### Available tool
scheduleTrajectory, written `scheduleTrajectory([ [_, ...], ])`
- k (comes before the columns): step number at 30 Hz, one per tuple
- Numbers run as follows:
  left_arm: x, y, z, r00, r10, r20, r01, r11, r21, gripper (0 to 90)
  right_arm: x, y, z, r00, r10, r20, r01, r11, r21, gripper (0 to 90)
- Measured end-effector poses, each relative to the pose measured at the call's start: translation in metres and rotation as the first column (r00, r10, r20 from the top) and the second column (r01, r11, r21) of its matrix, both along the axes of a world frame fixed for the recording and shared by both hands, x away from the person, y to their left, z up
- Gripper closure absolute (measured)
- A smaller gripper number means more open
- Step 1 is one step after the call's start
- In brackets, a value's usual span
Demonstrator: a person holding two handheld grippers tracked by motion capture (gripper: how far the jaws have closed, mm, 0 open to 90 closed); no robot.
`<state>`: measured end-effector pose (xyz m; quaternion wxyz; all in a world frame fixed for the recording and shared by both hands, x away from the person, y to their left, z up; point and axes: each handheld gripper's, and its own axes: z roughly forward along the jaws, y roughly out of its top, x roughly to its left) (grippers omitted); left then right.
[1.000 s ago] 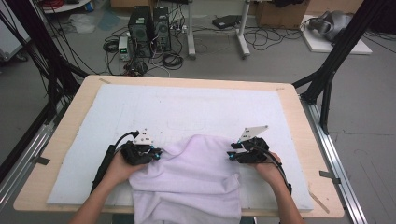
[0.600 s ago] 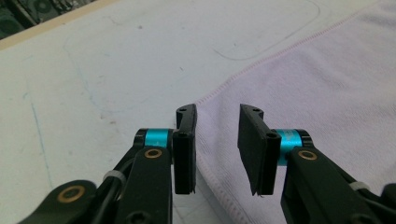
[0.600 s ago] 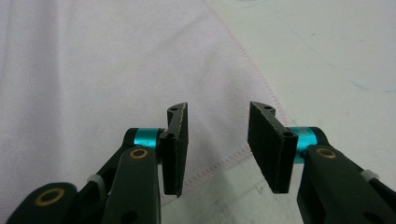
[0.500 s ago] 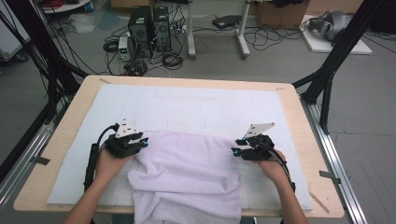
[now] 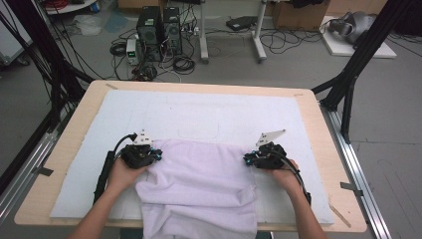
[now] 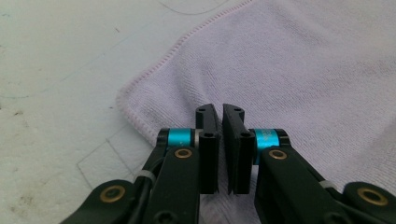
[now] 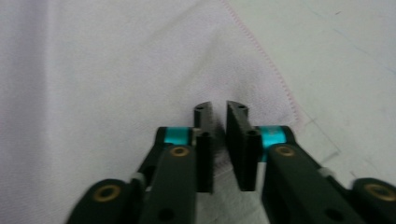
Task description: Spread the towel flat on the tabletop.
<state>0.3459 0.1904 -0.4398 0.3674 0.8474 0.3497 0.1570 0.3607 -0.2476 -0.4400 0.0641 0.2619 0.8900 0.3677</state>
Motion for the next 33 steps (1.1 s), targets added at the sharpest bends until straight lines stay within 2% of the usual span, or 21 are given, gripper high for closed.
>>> scheduleTrajectory([
  [2,0.000,0.000,0.001,0.9997,0.017,0.018,-0.017,0.9998,0.014,86.7,0.001,0.000,0.001,1.0000,0.004,-0.003,-0.004,1.000,-0.004,87.0],
  [4,0.004,0.004,0.003,0.9987,0.036,0.036,-0.036,0.9994,-0.003,86.9,0.002,0.000,0.003,0.9999,0.009,-0.008,-0.009,1.000,-0.019,87.6],
  [5,0.009,0.007,0.005,0.9980,0.055,0.031,-0.055,0.9984,-0.016,87.0,0.005,0.000,0.007,1.0000,0.004,0.000,-0.004,0.999,-0.039,87.6],
  [7,0.024,0.009,0.013,0.9951,0.088,0.044,-0.087,0.9959,-0.022,87.1,0.015,-0.003,0.019,0.9997,-0.014,0.020,0.014,0.999,-0.047,87.7],
  [9,0.042,0.008,0.033,0.9893,0.119,0.084,-0.116,0.9922,-0.045,87.1,0.028,-0.003,0.039,0.9965,-0.046,0.070,0.049,0.997,-0.055,88.0],
  [11,0.064,0.004,0.061,0.9789,0.136,0.153,-0.131,0.9906,-0.038,87.2,0.046,-0.001,0.065,0.9884,-0.072,0.133,0.081,0.995,-0.066,88.0],
  [13,0.090,-0.002,0.092,0.9713,0.145,0.188,-0.145,0.9893,-0.014,87.1,0.068,0.002,0.096,0.9782,-0.072,0.195,0.096,0.989,-0.117,87.9],
  [14,0.099,-0.005,0.105,0.9628,0.158,0.219,-0.158,0.9873,-0.020,86.2,0.078,0.004,0.112,0.9702,-0.084,0.227,0.117,0.984,-0.136,87.5],
  [15,0.106,-0.009,0.113,0.9484,0.187,0.256,-0.190,0.9817,-0.013,81.0,0.086,0.005,0.127,0.9603,-0.109,0.257,0.145,0.982,-0.125,84.9],
  [16,0.111,-0.011,0.117,0.9411,0.217,0.259,-0.221,0.9752,-0.013,68.6,0.094,0.004,0.136,0.9462,-0.149,0.287,0.184,0.978,-0.097,73.7],
  [17,0.115,-0.011,0.117,0.9427,0.233,0.239,-0.234,0.9719,-0.022,61.5,0.100,0.003,0.139,0.9438,-0.194,0.268,0.216,0.975,-0.055,65.6],
  [18,0.116,-0.010,0.114,0.9477,0.233,0.218,-0.234,0.9719,-0.022,59.8,0.105,0.002,0.137,0.9461,-0.215,0.242,0.223,0.975,-0.005,62.6],
  [19,0.115,-0.009,0.108,0.9541,0.228,0.195,-0.229,0.9734,-0.018,59.5,0.106,0.003,0.132,0.9484,-0.218,0.230,0.224,0.975,-0.003,60.5],
  [20,0.112,-0.007,0.102,0.9601,0.212,0.183,-0.214,0.9769,-0.009,58.0,0.106,0.004,0.124,0.9540,-0.206,0.218,0.216,0.976,-0.020,59.1],
  [21,0.108,-0.005,0.095,0.9620,0.207,0.178,-0.209,0.9779,-0.007,57.4,0.105,0.006,0.116,0.9605,-0.200,0.193,0.209,0.977,-0.028,57.5],
  [22,0.103,-0.002,0.088,0.9654,0.202,0.165,-0.201,0.9793,-0.022,56.9,0.101,0.006,0.108,0.9632,-0.191,0.189,0.199,0.980,-0.022,57.6],
  [24,0.091,0.003,0.074,0.9720,0.186,0.143,-0.184,0.9824,-0.034,55.8,0.094,0.003,0.092,0.9696,-0.190,0.154,0.193,0.981,-0.008,54.6],
  [25,0.084,0.005,0.068,0.9745,0.179,0.135,-0.176,0.9838,-0.033,55.4,0.091,0.002,0.085,0.9743,-0.193,0.115,0.196,0.981,-0.009,52.5],
  [28,0.066,0.009,0.053,0.9816,0.150,0.118,-0.147,0.9885,-0.038,54.5,0.072,0.000,0.068,0.9802,-0.173,0.096,0.173,0.985,0.009,52.5],
  [32,0.040,0.013,0.041,0.9859,0.120,0.117,-0.115,0.9919,-0.054,53.6,0.045,0.001,0.054,0.9860,-0.142,0.088,0.138,0.989,0.048,51.3],
  [33,0.034,0.014,0.039,0.9867,0.113,0.117,-0.107,0.9925,-0.059,53.6,0.038,0.002,0.052,0.9872,-0.133,0.088,0.129,0.991,0.045,50.2],
])
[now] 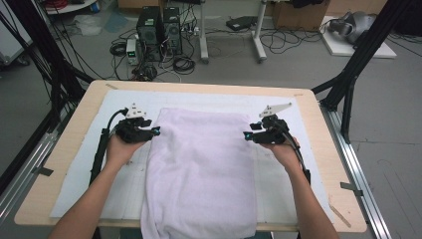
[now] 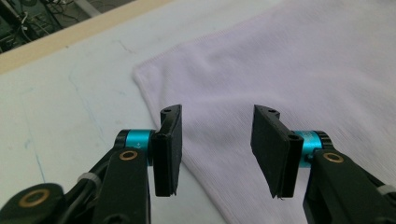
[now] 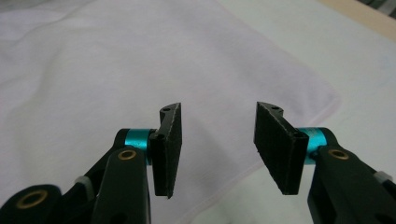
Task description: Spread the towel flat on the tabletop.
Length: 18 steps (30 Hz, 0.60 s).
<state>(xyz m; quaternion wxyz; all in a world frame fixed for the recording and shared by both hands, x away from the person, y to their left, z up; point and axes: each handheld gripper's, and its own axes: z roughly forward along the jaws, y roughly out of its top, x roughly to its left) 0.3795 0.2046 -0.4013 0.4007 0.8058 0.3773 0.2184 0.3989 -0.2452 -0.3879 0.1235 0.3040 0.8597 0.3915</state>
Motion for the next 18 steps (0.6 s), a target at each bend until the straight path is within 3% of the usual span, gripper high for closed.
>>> scheduleTrajectory([
  [2,-0.014,0.002,-0.004,0.9998,-0.017,0.004,0.017,0.9999,-0.003,53.6,-0.015,0.003,-0.004,0.9998,0.022,0.001,-0.022,0.999,0.034,49.6],
  [8,-0.054,0.009,-0.010,0.9962,-0.086,0.015,0.086,0.9960,-0.021,53.7,-0.056,0.017,-0.014,0.9945,0.105,-0.003,-0.105,0.994,0.016,46.1],
  [11,-0.071,0.011,-0.017,0.9924,-0.123,-0.004,0.123,0.9922,-0.018,53.4,-0.074,0.020,-0.021,0.9908,0.135,-0.002,-0.135,0.990,0.027,46.4],
  [12,-0.075,0.010,-0.020,0.9902,-0.137,-0.025,0.137,0.9905,-0.010,53.1,-0.080,0.020,-0.024,0.9896,0.144,-0.001,-0.144,0.989,0.030,46.5],
  [15,-0.086,0.010,-0.028,0.9861,-0.163,-0.031,0.164,0.9864,0.014,53.6,-0.096,0.021,-0.032,0.9856,0.169,-0.009,-0.168,0.985,0.029,47.9],
  [18,-0.090,0.010,-0.036,0.9797,-0.192,-0.059,0.194,0.9803,0.036,60.8,-0.107,0.020,-0.041,0.9832,0.182,-0.014,-0.182,0.983,0.018,51.5],
])
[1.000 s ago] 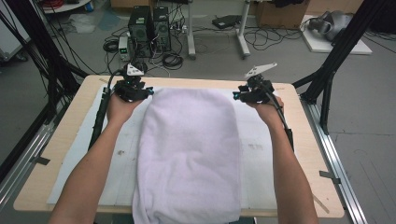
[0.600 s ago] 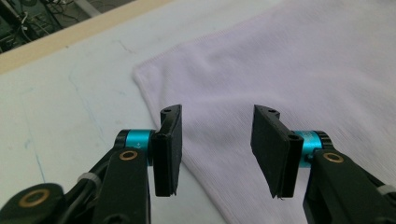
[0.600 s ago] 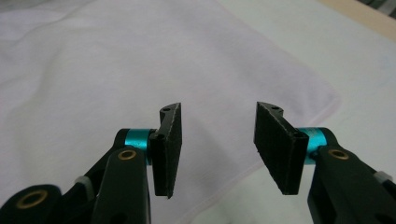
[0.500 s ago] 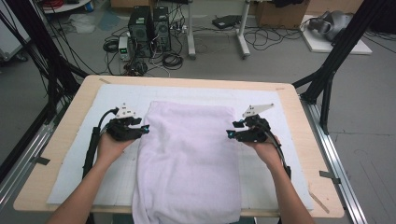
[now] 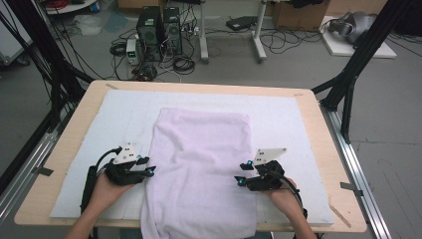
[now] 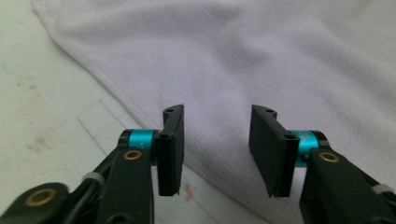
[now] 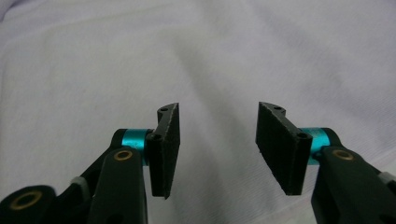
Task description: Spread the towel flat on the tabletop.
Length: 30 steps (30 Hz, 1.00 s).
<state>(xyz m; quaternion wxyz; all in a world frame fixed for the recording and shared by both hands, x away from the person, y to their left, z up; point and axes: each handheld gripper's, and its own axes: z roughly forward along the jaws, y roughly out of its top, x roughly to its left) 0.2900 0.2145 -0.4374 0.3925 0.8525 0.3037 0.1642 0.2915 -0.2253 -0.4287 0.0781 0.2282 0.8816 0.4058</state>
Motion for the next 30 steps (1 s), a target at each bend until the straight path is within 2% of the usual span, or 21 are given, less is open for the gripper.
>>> scheduleTrajectory([
  [2,-0.001,-0.001,-0.007,0.9997,-0.019,-0.017,0.019,0.9997,0.015,65.8,-0.003,0.000,-0.005,0.9999,0.006,-0.009,-0.006,1.000,-0.010,54.9],
  [4,-0.002,0.001,-0.008,0.9996,-0.026,-0.007,0.026,0.9997,-0.005,74.6,-0.004,0.000,-0.010,0.9999,0.012,-0.010,-0.012,0.999,-0.035,61.2],
  [6,-0.002,0.003,-0.008,0.9998,-0.020,0.003,0.020,0.9998,0.001,83.1,-0.004,0.000,-0.014,0.9997,0.017,-0.018,-0.018,0.998,-0.058,70.1],
  [7,-0.002,0.004,-0.008,0.9999,-0.017,0.002,0.017,0.9999,-0.001,84.4,-0.005,-0.002,-0.014,0.9997,0.023,-0.011,-0.024,0.999,-0.049,75.5],
  [10,-0.003,0.009,-0.007,1.0000,0.000,0.005,0.000,1.0000,-0.002,83.2,-0.003,-0.007,-0.014,0.9996,0.017,-0.021,-0.018,0.999,-0.041,79.4],
  [11,-0.003,0.010,-0.006,0.9999,0.011,0.008,-0.011,0.9999,-0.005,80.5,-0.003,-0.008,-0.014,0.9998,0.012,-0.018,-0.012,0.999,-0.047,79.2],
  [13,-0.006,0.012,-0.004,0.9995,0.027,0.017,-0.026,0.9996,-0.012,69.3,-0.004,-0.010,-0.013,0.9999,-0.002,-0.015,0.001,0.999,-0.044,75.0],
  [14,-0.008,0.013,-0.002,0.9996,0.025,0.016,-0.024,0.9994,-0.023,67.7,-0.005,-0.011,-0.012,0.9999,-0.005,-0.011,0.005,0.999,-0.041,73.1],
  [15,-0.010,0.014,0.000,0.9994,0.030,0.020,-0.029,0.9991,-0.032,65.1,-0.006,-0.011,-0.010,1.0000,-0.004,-0.005,0.004,1.000,-0.029,70.7],
  [19,-0.026,0.014,0.006,0.9993,-0.001,0.038,0.003,0.9986,-0.054,58.9,-0.017,-0.010,-0.004,0.9997,0.017,0.018,-0.017,0.999,0.031,65.9],
  [25,-0.053,0.011,0.005,0.9951,-0.079,0.059,0.082,0.9953,-0.051,60.6,-0.036,-0.002,-0.006,0.9966,0.075,0.035,-0.076,0.997,0.022,62.6],
  [30,-0.063,0.011,-0.003,0.9885,-0.147,0.035,0.148,0.9878,-0.047,64.6,-0.044,0.000,-0.007,0.9957,0.084,0.038,-0.085,0.996,0.032,60.8],
])
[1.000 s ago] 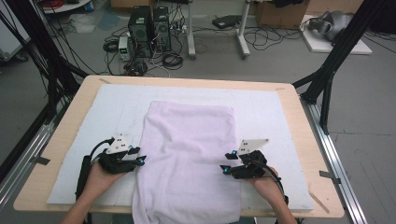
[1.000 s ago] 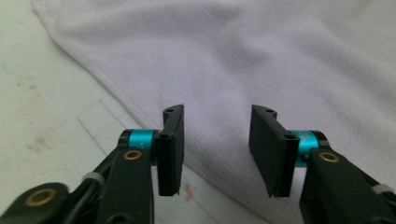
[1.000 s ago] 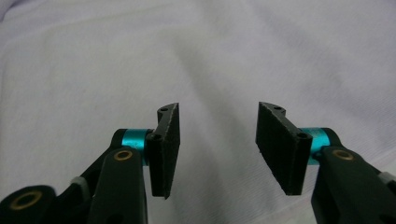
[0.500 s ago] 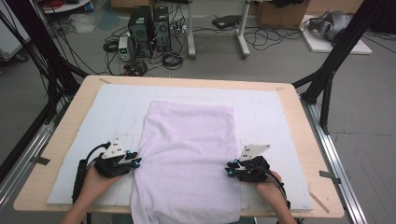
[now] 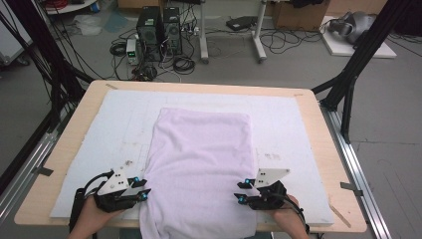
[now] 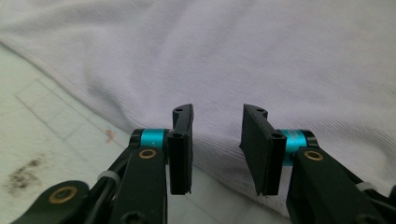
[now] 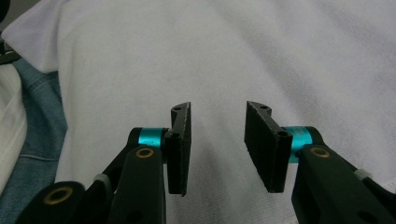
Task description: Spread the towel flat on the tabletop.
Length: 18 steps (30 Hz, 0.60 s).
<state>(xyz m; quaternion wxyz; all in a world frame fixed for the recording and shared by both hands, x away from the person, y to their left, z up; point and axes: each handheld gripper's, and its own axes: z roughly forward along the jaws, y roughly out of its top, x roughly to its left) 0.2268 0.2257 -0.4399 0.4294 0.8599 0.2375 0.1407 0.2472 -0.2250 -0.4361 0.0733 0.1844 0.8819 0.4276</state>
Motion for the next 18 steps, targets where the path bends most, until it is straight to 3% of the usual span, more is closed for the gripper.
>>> scheduleTrajectory([
  [2,0.001,0.000,-0.006,0.9994,-0.016,-0.031,0.016,0.9998,0.010,63.8,-0.001,0.000,-0.002,1.0000,0.000,0.000,0.000,1.000,-0.004,60.3],
  [4,0.001,-0.001,-0.010,0.9993,-0.021,-0.033,0.021,0.9998,0.001,62.2,-0.002,0.000,-0.005,1.0000,0.003,-0.008,-0.003,1.000,-0.005,60.1],
  [6,0.002,-0.001,-0.011,0.9984,-0.033,-0.047,0.033,0.9994,-0.011,66.5,-0.002,0.002,-0.009,0.9999,0.007,-0.014,-0.007,1.000,-0.020,61.6],
  [9,-0.001,-0.002,-0.010,0.9992,-0.035,-0.019,0.035,0.9994,0.005,86.0,-0.004,0.004,-0.013,0.9997,0.015,-0.019,-0.015,0.999,-0.032,78.2],
  [11,-0.001,-0.001,-0.009,0.9993,-0.032,-0.016,0.033,0.9993,0.017,87.3,-0.004,0.004,-0.012,0.9993,0.034,-0.018,-0.035,0.999,-0.042,85.9],
  [18,-0.008,0.016,-0.006,0.9999,0.009,-0.010,-0.009,0.9994,0.034,88.0,-0.002,0.001,-0.007,0.9963,0.078,-0.037,-0.080,0.994,-0.076,88.6],
])
